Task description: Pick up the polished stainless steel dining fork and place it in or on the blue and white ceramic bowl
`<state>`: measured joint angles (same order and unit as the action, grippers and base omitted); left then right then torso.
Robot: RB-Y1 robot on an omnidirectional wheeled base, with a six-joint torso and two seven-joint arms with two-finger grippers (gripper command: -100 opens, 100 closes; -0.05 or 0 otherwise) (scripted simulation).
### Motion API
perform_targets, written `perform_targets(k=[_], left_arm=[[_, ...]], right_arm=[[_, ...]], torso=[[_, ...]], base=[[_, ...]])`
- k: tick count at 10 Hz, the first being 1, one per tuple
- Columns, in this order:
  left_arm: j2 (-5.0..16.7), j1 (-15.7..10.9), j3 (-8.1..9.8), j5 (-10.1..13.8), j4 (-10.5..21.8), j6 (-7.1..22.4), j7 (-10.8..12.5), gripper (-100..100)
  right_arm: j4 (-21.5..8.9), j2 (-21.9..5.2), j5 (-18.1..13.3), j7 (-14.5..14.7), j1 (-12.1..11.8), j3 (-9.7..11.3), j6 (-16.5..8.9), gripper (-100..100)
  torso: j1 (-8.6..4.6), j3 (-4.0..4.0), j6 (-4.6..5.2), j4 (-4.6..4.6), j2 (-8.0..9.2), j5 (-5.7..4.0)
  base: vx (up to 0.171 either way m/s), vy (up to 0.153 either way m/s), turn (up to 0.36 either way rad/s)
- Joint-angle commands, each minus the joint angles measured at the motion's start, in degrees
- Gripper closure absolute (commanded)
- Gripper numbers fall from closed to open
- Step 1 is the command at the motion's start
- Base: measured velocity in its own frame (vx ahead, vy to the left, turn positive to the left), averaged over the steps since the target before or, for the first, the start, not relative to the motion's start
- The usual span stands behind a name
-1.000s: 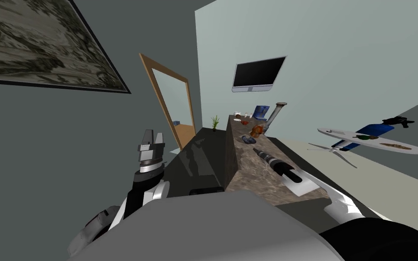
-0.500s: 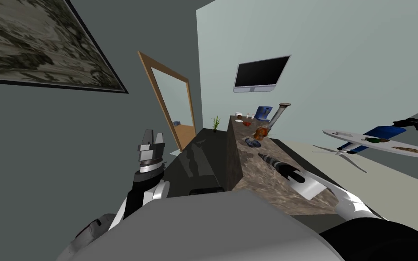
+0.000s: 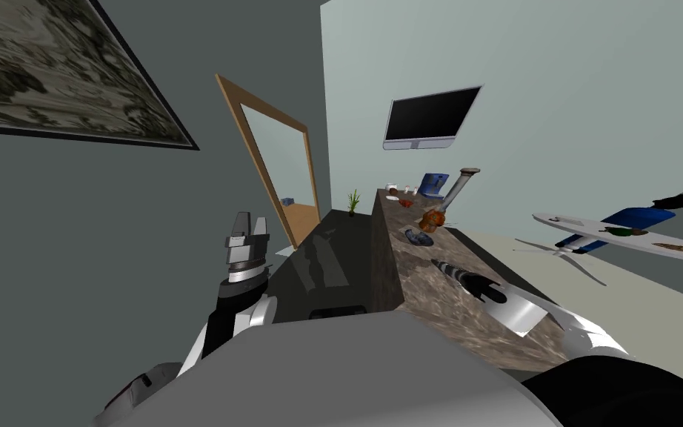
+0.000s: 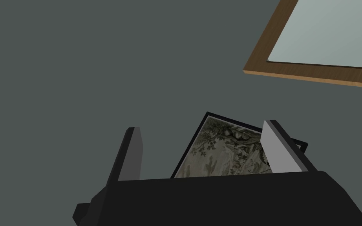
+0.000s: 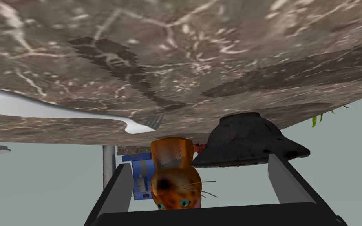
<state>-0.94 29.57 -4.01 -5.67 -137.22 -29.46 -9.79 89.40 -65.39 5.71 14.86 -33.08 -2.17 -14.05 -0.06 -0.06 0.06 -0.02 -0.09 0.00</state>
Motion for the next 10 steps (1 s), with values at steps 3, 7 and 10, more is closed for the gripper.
perform_targets(k=[3, 7, 10], left_arm=[[0.0, 0.0, 0.0, 0.0, 0.0, 0.0, 0.0, 0], [0.0, 0.0, 0.0, 0.0, 0.0, 0.0, 0.0, 0], [0.0, 0.0, 0.0, 0.0, 0.0, 0.0, 0.0, 0]], right_arm=[[-4.2, -4.1, 2.7, 1.1, -1.5, 3.1, -2.7, -100], [-7.9, -7.3, 5.2, 2.0, -2.6, 6.7, -4.6, -100], [-8.1, -7.2, 5.1, 2.0, -2.7, 6.7, -4.5, 0]], torso=[[-0.01, -0.07, 0.0, -0.03, -0.12, 0.0], [0.11, -0.03, -0.01, -0.01, -0.04, 0.02], [0.07, 0.09, -0.01, 0.03, 0.17, 0.01]], base=[[0.128, 0.002, -0.003], [0.103, 0.027, 0.014], [0.036, 0.011, 0.004]])
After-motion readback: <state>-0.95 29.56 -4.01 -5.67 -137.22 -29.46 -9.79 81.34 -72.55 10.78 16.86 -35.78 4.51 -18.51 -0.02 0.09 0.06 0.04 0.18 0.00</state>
